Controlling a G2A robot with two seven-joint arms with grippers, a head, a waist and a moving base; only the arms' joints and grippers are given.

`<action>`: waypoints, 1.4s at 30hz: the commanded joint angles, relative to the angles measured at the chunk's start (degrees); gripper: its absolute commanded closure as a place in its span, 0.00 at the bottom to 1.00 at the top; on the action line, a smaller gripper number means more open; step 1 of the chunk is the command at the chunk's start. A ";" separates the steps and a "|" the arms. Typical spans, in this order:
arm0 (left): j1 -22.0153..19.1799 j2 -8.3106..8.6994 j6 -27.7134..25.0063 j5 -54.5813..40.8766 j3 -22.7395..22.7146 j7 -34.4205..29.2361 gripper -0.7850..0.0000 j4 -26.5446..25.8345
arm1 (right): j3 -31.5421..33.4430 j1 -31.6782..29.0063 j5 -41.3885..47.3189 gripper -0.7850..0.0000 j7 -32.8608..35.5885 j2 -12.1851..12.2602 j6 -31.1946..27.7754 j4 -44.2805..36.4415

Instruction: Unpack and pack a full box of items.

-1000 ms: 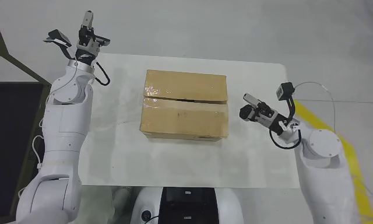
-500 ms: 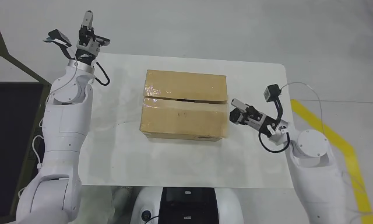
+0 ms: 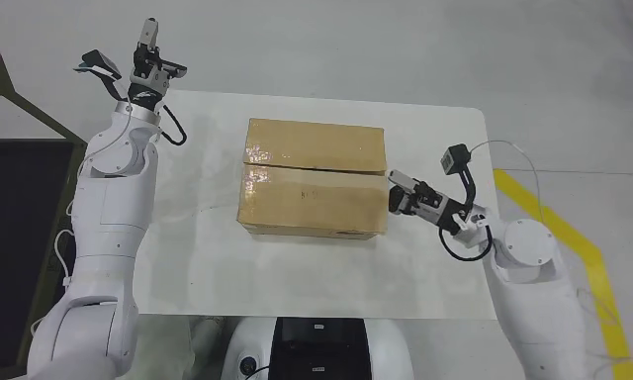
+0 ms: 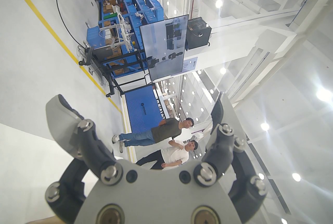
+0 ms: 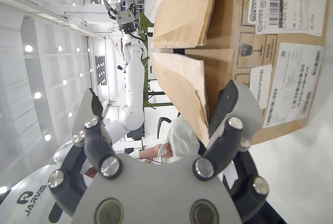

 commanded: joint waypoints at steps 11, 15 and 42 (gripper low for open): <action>-0.01 0.00 0.00 0.00 0.00 0.00 0.00 0.00 | 1.85 0.74 7.27 0.00 7.06 0.94 -0.87 0.97; -0.01 0.00 0.00 0.00 0.00 0.00 0.00 0.00 | 2.51 0.33 9.14 0.00 9.66 1.31 -2.09 0.61; -0.01 0.00 0.00 0.00 0.00 0.00 0.00 0.00 | 3.56 -5.14 10.73 0.00 26.78 4.15 -9.26 -7.17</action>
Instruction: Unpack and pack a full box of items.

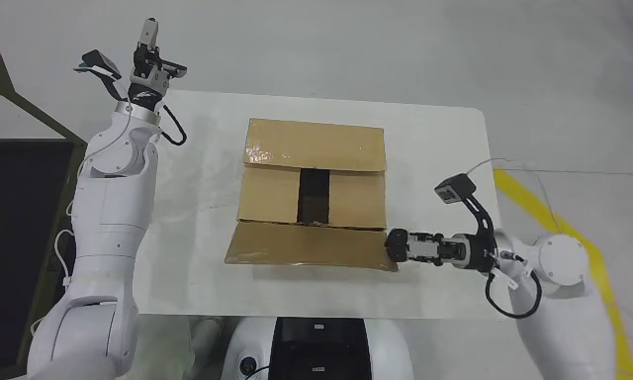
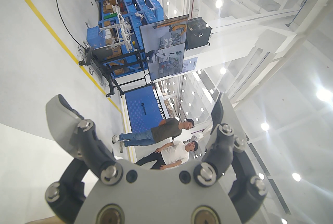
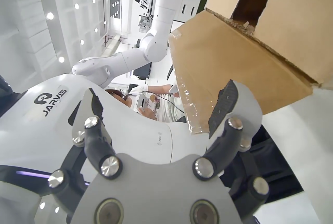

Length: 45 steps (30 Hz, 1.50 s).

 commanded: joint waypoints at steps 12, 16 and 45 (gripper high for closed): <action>-0.01 0.00 0.00 0.00 0.00 0.00 0.00 0.00 | -6.10 -1.40 -6.93 0.00 0.26 0.88 2.25 -0.59; -0.01 0.00 0.00 0.00 0.00 0.00 0.00 0.00 | -8.47 -0.94 -8.70 0.00 -0.37 1.01 1.95 0.58; -0.01 0.00 0.00 0.00 0.00 0.00 0.00 0.00 | -13.57 1.47 -11.43 0.00 -7.62 2.26 1.47 5.63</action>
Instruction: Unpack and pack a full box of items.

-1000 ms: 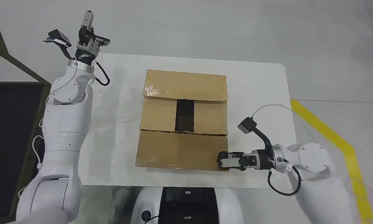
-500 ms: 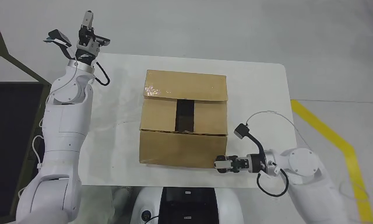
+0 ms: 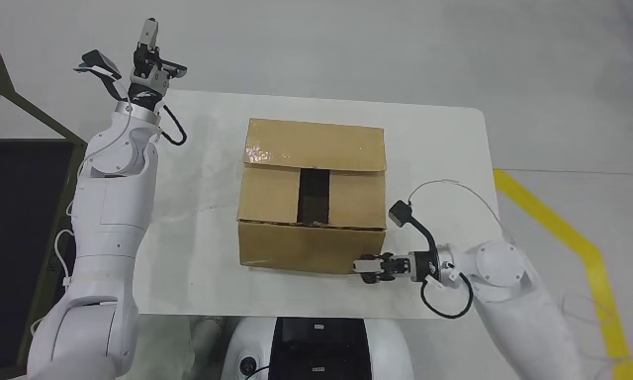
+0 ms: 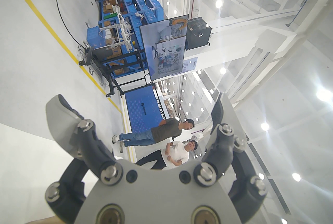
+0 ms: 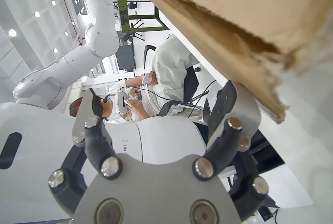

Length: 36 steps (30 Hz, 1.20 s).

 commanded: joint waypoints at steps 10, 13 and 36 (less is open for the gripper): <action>-0.01 0.00 0.00 0.00 0.00 0.00 0.00 0.00 | 7.25 -3.47 10.82 0.00 0.54 1.26 -1.74 -4.49; -0.01 0.00 0.00 0.00 0.00 0.00 0.00 0.00 | 9.01 -2.49 14.05 0.00 -2.37 1.34 -0.04 -4.43; -0.01 0.00 0.00 0.00 0.00 0.00 0.00 0.00 | 17.26 5.26 16.06 0.00 -22.84 1.76 1.97 4.11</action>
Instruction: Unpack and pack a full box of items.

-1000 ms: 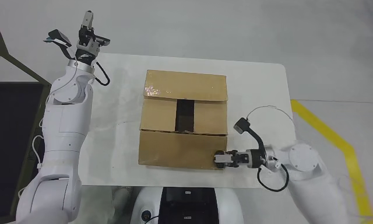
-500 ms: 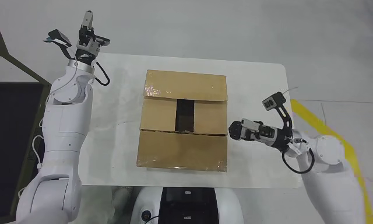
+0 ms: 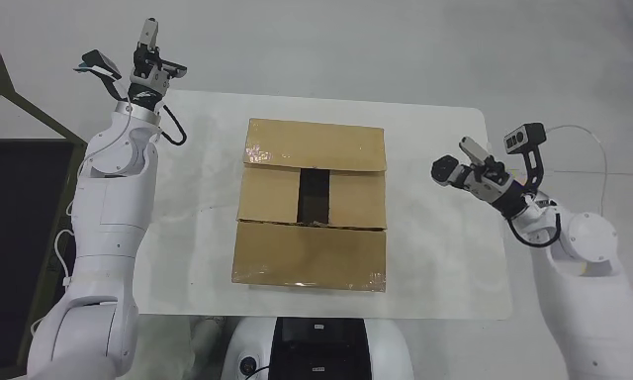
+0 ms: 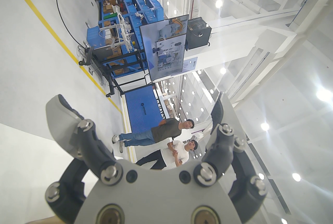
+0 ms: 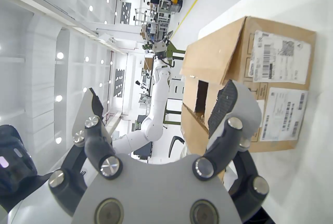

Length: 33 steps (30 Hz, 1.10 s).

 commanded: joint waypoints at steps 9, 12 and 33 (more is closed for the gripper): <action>-0.01 0.00 0.00 0.00 0.00 0.00 0.00 0.00 | -0.30 1.00 -1.59 0.00 -1.83 0.06 0.60 1.28; -0.01 0.00 0.00 0.00 0.00 0.00 0.00 0.00 | -0.30 1.00 -1.59 0.00 -1.83 0.06 0.60 1.28; 3.77 0.78 1.89 -5.84 -2.34 -13.41 0.00 -2.94 | -0.30 1.00 -1.59 0.00 -1.83 0.06 0.60 1.28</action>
